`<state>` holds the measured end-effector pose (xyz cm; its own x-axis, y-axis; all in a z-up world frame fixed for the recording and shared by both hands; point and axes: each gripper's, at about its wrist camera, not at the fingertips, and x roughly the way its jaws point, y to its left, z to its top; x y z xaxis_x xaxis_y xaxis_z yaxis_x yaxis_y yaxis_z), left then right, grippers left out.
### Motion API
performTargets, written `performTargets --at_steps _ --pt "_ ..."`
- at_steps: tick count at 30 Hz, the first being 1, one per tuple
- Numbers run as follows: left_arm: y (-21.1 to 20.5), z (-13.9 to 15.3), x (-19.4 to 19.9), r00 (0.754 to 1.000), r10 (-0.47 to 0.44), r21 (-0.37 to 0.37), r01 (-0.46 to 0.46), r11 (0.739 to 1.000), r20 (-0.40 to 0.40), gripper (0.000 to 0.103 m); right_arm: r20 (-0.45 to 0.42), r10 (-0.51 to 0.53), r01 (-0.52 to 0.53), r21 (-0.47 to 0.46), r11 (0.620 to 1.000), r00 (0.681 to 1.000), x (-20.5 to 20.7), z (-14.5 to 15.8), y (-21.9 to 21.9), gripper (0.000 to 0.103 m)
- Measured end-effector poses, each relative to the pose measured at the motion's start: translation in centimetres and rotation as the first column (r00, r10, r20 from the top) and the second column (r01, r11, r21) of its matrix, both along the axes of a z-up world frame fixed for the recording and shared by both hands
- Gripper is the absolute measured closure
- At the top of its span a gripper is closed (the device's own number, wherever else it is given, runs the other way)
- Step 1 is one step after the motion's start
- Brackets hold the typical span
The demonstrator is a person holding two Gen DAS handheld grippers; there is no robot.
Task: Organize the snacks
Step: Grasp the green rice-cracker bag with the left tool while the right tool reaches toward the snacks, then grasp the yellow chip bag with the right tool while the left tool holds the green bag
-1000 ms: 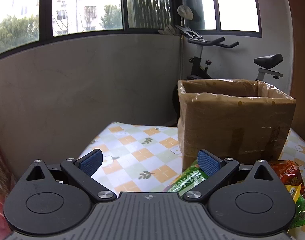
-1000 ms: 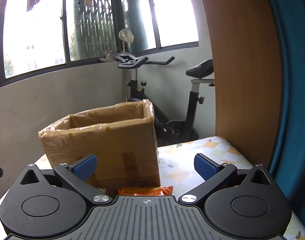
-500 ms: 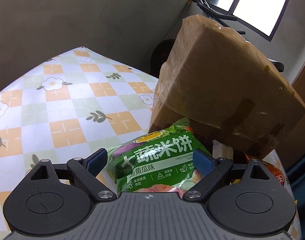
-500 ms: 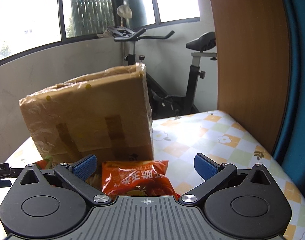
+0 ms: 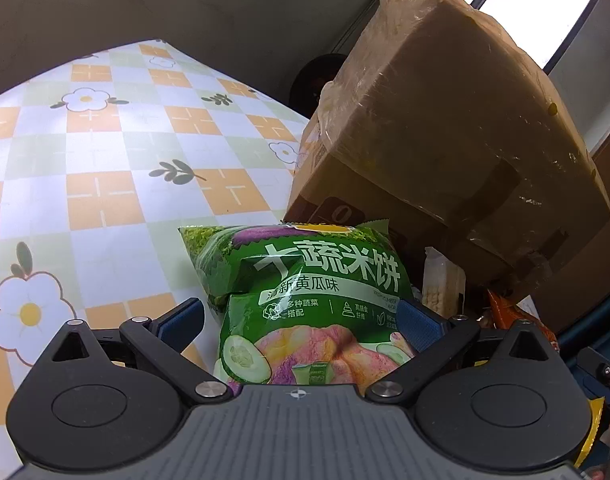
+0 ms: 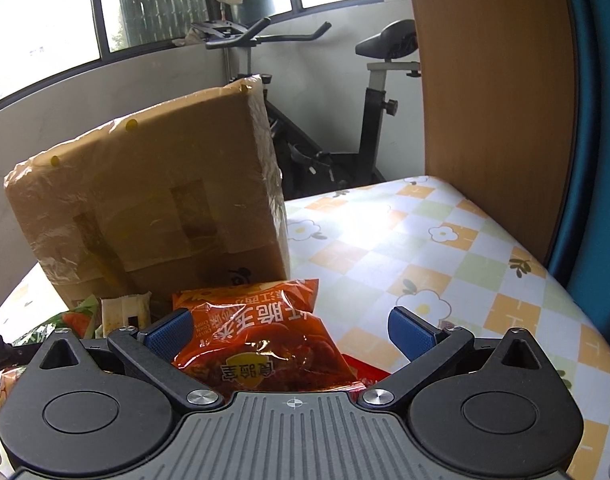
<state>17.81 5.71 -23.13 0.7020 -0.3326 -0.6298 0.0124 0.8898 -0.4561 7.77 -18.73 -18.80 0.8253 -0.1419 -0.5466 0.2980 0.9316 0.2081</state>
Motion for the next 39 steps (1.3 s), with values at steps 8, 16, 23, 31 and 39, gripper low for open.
performTargets --at_steps 8,16,23,31,39 --pt "0.0 0.9 -0.9 0.998 -0.043 -0.007 0.043 0.999 0.054 0.022 -0.022 0.022 -0.021 0.030 0.999 1.000 0.1 -0.1 0.4 0.000" --pt "-1.1 4.0 -3.4 0.990 -0.028 0.138 0.009 0.990 0.137 0.025 -0.009 0.050 -0.049 0.070 0.996 0.999 -0.7 0.6 0.7 0.000" --pt "-1.0 7.3 -6.2 0.974 -0.015 0.239 -0.041 0.970 0.225 0.025 0.005 0.090 -0.090 0.122 0.988 0.996 -1.8 1.3 1.6 0.000" --pt "-0.3 8.7 -8.7 0.982 0.004 0.266 -0.055 0.962 0.189 0.025 0.001 0.159 -0.157 0.156 0.975 0.987 -3.3 2.1 3.6 0.002" --pt "-1.3 8.7 -10.2 0.980 -0.006 0.284 -0.052 0.958 0.201 0.024 -0.001 0.244 -0.242 0.127 0.962 0.970 -4.2 3.2 6.3 0.010"
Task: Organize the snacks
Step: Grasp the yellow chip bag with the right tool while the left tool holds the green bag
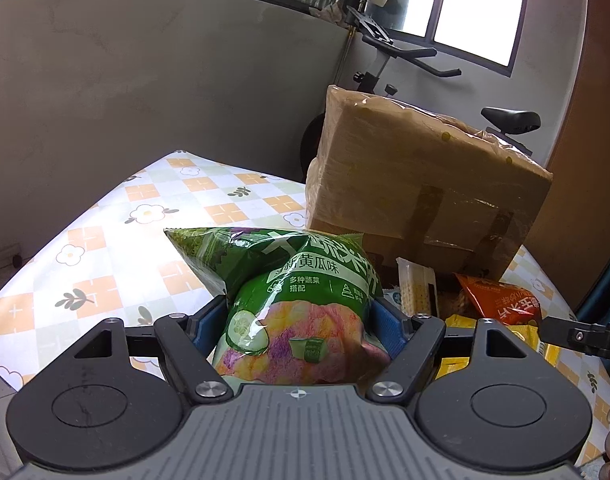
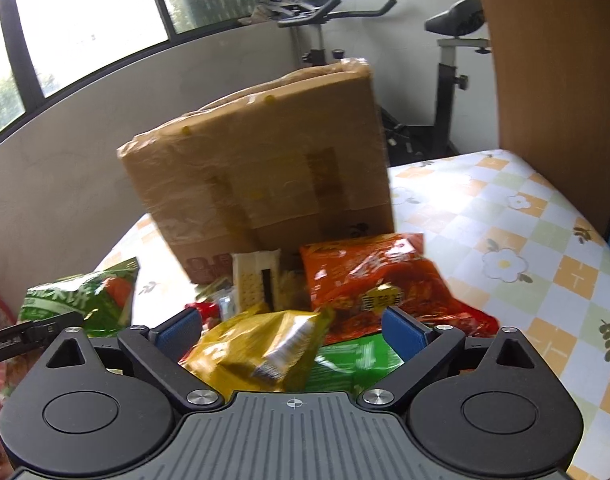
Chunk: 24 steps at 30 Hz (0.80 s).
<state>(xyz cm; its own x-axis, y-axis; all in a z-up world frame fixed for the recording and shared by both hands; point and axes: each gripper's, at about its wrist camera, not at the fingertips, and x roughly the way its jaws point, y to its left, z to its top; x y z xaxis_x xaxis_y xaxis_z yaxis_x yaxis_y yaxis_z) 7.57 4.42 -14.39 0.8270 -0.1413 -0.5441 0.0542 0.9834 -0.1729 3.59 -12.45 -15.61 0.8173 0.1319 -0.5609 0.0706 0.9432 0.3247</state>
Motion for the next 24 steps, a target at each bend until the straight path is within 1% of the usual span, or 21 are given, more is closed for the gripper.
performTargets --at_steps 4,9,11,15,17,18,20,24 --pt "0.0 -0.5 -0.2 1.000 -0.006 -0.011 0.006 1.000 0.001 0.024 -0.046 0.025 -0.024 0.017 1.000 0.999 0.5 -0.6 0.8 0.022" --pt "0.0 -1.0 -0.9 1.000 -0.015 -0.015 0.015 1.000 0.008 0.024 -0.092 0.033 -0.027 0.060 0.998 0.995 1.3 -2.0 1.3 0.027" --pt "-0.1 -1.2 -1.1 1.000 -0.020 -0.012 0.020 1.000 0.004 0.024 -0.085 0.026 -0.019 0.085 0.996 0.996 1.4 -2.3 1.3 0.027" --pt "-0.1 -1.3 -1.2 1.000 -0.019 -0.014 0.019 1.000 0.004 0.024 -0.068 0.039 -0.033 0.089 0.995 0.997 1.4 -2.4 1.6 0.030" --pt "0.0 -1.2 -1.3 1.000 -0.017 -0.013 0.017 1.000 0.007 0.024 -0.045 0.042 -0.036 0.109 0.993 0.998 1.2 -2.3 1.5 0.042" --pt "0.0 -1.2 -1.3 1.000 -0.017 -0.014 0.017 1.000 0.008 0.024 -0.035 0.042 -0.038 0.123 0.992 0.998 1.1 -2.2 1.3 0.045" --pt "-0.1 -1.2 -1.4 1.000 -0.018 -0.013 0.018 1.000 0.010 0.024 -0.025 0.039 -0.035 0.143 0.989 0.999 0.8 -2.1 1.0 0.048" --pt "-0.2 -1.4 -1.6 1.000 -0.024 -0.009 0.024 1.000 0.003 0.024 -0.030 0.031 -0.025 0.173 0.985 0.999 0.8 -2.4 0.5 0.049"
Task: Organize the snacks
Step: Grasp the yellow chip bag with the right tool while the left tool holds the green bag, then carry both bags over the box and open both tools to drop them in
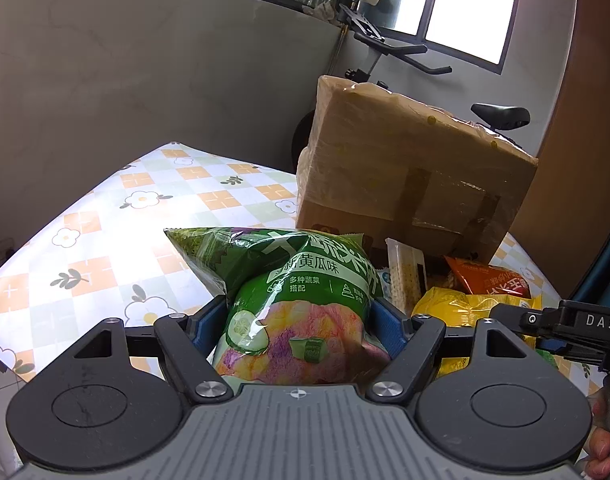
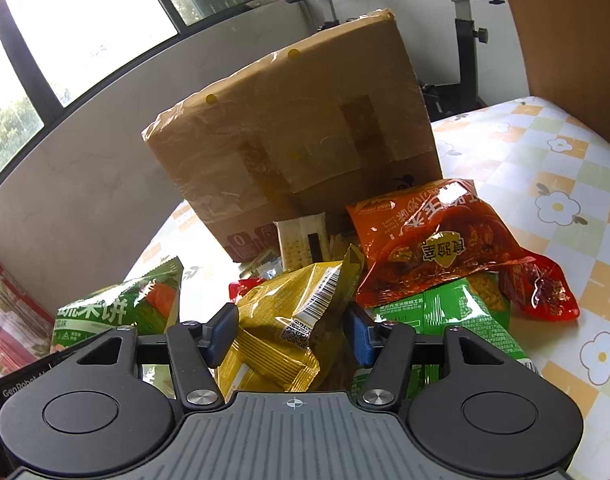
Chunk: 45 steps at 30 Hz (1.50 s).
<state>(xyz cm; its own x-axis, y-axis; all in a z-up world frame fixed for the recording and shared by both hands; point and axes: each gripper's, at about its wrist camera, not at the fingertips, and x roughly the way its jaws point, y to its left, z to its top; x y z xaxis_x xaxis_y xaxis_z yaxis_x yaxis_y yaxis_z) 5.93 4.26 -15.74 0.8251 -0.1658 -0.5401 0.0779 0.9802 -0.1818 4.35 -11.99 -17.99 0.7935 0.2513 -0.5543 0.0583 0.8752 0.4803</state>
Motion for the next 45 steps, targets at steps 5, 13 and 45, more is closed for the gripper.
performTargets --at_steps 5,13,45 --pt "-0.3 0.0 0.0 1.000 -0.011 0.008 0.011 1.000 -0.005 0.024 -0.021 -0.011 0.012 0.066 0.998 1.000 0.9 -1.2 -0.7 0.036" --pt "-0.1 0.7 -0.9 1.000 -0.010 0.029 0.010 1.000 0.028 0.024 0.074 0.006 -0.018 0.164 0.986 0.997 -0.2 -0.2 -1.3 0.067" --pt "-1.8 9.2 1.2 0.951 -0.123 0.070 0.108 0.992 0.283 0.024 0.423 -0.052 0.102 -0.096 0.990 0.905 1.4 11.4 -8.7 0.092"
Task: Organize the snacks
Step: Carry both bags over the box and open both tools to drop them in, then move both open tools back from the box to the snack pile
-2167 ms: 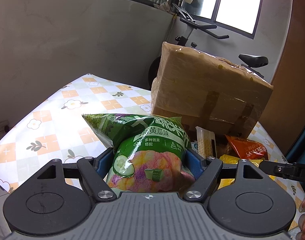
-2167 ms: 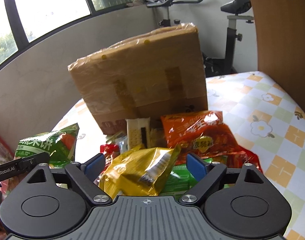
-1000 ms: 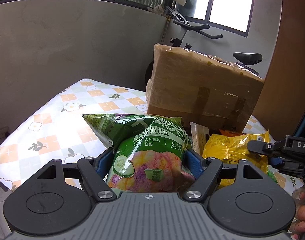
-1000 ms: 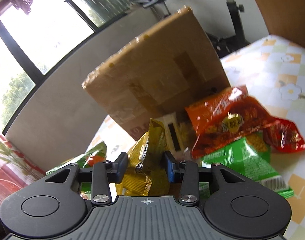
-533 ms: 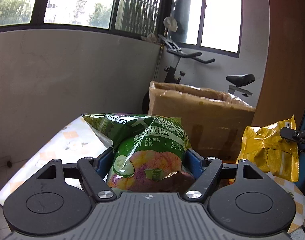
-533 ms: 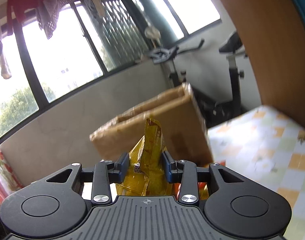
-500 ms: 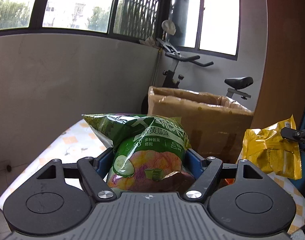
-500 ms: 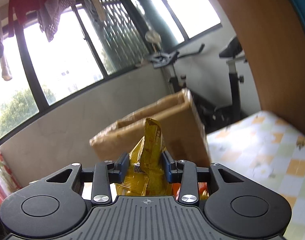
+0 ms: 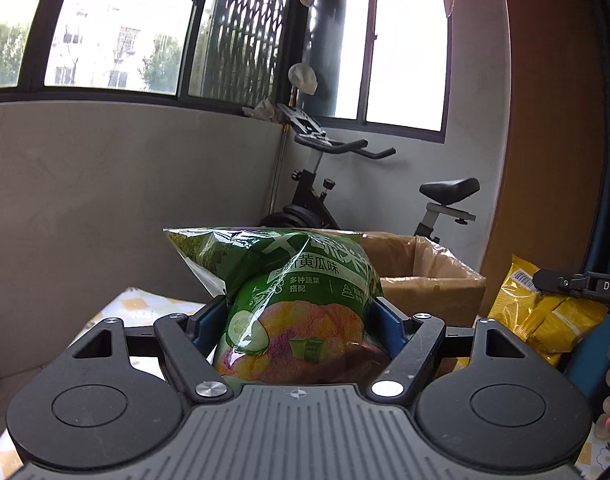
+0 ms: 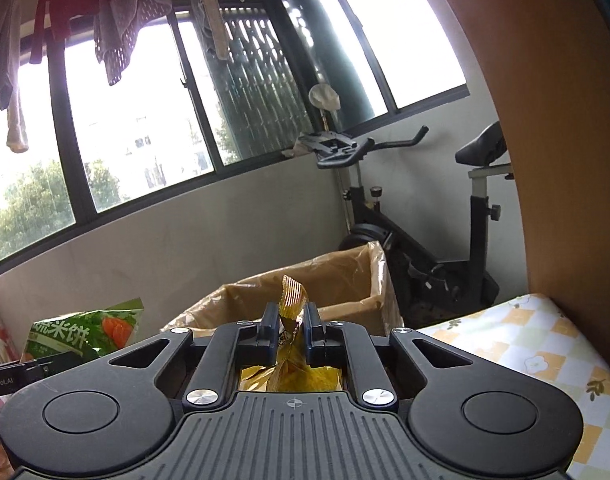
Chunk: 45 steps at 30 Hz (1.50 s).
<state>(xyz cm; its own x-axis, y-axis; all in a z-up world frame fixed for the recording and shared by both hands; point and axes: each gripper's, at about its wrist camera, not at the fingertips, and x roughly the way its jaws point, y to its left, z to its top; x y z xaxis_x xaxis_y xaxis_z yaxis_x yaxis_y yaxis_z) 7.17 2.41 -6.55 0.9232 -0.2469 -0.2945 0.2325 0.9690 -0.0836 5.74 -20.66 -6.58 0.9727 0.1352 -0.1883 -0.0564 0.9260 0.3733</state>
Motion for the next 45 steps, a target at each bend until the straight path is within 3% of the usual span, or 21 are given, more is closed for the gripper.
performTargets --at_steps 6,12,17,21,26,30,37,41,45 --pt "0.3 -0.5 1.4 0.999 -0.013 0.000 0.013 1.000 -0.036 0.024 0.033 0.026 -0.026 0.001 1.000 0.999 0.4 0.4 0.1 0.092" --pt "-0.5 3.6 3.7 0.998 -0.024 0.059 0.020 0.998 0.065 0.024 0.124 0.037 -0.036 -0.013 0.999 0.992 3.0 4.6 -0.9 0.093" --pt "-2.6 7.0 6.6 0.982 -0.056 0.126 0.033 0.991 0.179 0.024 0.207 0.029 -0.011 -0.084 0.996 0.978 7.0 8.1 -1.0 0.093" --pt "-5.4 8.1 10.7 0.978 -0.072 0.201 0.032 0.979 0.196 0.024 0.235 -0.002 0.034 -0.134 0.990 0.972 11.2 9.3 -1.1 0.093" --pt "-8.7 7.2 15.2 0.982 -0.061 0.336 -0.003 0.942 0.181 0.024 0.156 -0.047 0.073 -0.166 0.983 0.987 16.0 7.7 -1.5 0.093" --pt "-10.0 5.8 17.9 0.990 -0.030 0.389 -0.025 0.921 0.136 0.024 0.094 -0.074 0.088 -0.160 0.983 0.993 18.4 5.3 -1.8 0.093" --pt "-9.5 3.0 20.9 1.000 -0.015 0.417 0.019 0.909 -0.013 0.022 -0.034 -0.075 0.070 -0.124 0.990 0.997 20.3 1.3 -2.2 0.092" --pt "-7.9 2.8 21.1 0.997 -0.023 0.361 0.046 0.931 -0.068 0.013 -0.085 -0.057 0.046 -0.131 0.990 0.995 20.2 0.2 -1.7 0.086" --pt "-6.8 3.3 20.8 0.998 -0.007 0.333 0.029 0.943 -0.066 0.011 -0.101 -0.050 0.035 -0.146 0.989 0.994 19.4 0.1 -1.0 0.078"
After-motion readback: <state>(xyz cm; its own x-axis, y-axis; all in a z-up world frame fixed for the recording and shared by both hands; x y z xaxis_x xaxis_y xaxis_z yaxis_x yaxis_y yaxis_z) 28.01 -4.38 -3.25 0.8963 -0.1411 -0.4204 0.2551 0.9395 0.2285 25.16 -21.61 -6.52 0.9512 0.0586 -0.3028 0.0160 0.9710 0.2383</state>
